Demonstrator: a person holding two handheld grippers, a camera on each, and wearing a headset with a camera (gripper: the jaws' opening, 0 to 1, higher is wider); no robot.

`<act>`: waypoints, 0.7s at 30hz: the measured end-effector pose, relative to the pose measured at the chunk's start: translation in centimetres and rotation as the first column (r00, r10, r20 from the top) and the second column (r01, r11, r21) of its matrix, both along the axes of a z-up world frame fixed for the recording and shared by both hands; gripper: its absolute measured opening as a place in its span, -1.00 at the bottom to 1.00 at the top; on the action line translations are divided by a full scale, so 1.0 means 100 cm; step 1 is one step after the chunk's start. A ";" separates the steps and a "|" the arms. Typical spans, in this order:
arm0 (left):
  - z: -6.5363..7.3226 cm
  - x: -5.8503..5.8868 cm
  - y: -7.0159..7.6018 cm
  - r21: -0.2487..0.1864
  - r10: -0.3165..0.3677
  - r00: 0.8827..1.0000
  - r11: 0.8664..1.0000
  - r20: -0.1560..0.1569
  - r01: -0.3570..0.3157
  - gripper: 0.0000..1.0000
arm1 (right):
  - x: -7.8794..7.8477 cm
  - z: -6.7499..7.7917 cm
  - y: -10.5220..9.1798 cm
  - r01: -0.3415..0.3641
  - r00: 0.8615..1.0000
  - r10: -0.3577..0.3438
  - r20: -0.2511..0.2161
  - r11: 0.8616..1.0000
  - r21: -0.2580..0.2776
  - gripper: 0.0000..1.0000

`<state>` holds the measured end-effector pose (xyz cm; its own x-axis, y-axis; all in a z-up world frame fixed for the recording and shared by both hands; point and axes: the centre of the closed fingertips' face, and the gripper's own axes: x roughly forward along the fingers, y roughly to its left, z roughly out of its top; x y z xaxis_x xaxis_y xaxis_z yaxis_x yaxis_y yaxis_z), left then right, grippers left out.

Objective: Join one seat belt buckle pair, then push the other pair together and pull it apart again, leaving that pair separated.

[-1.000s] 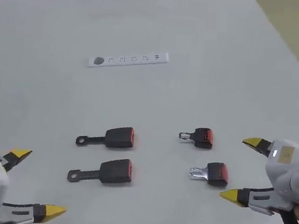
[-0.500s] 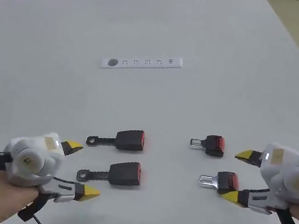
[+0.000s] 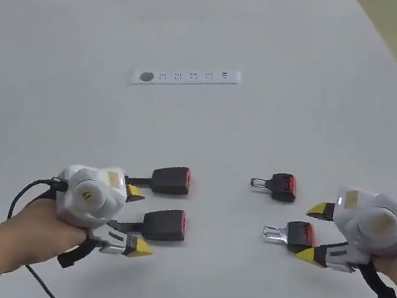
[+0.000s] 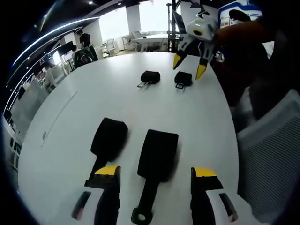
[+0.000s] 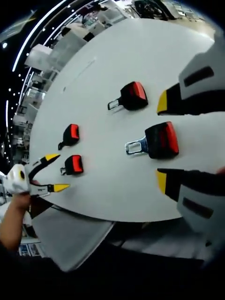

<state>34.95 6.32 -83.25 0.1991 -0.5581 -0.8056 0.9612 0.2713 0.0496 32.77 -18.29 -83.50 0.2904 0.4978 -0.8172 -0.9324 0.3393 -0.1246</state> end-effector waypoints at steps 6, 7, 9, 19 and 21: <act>-0.013 -0.001 -0.005 0.051 -0.054 0.998 0.997 -0.023 0.055 0.14 | 0.004 -0.011 0.001 -0.028 0.999 0.028 -0.018 0.999 -0.027 -0.15; -0.014 -0.001 -0.005 0.054 -0.062 0.998 0.997 -0.022 0.063 0.12 | 0.005 -0.013 0.001 -0.033 0.999 0.033 -0.023 0.999 -0.030 -0.16; -0.016 0.000 -0.006 0.055 -0.079 0.997 0.995 -0.018 0.079 0.05 | 0.006 -0.017 0.000 -0.039 0.999 0.038 -0.027 0.998 -0.039 -0.19; -0.022 -0.003 -0.014 0.051 -0.153 0.986 0.986 -0.070 0.157 -0.19 | 0.005 -0.022 -0.004 -0.057 0.996 0.055 -0.076 0.998 -0.022 -0.27; -0.022 -0.001 -0.014 0.056 -0.161 0.984 0.985 -0.077 0.165 -0.24 | 0.005 -0.022 -0.004 -0.066 0.994 0.064 -0.083 0.998 -0.019 -0.28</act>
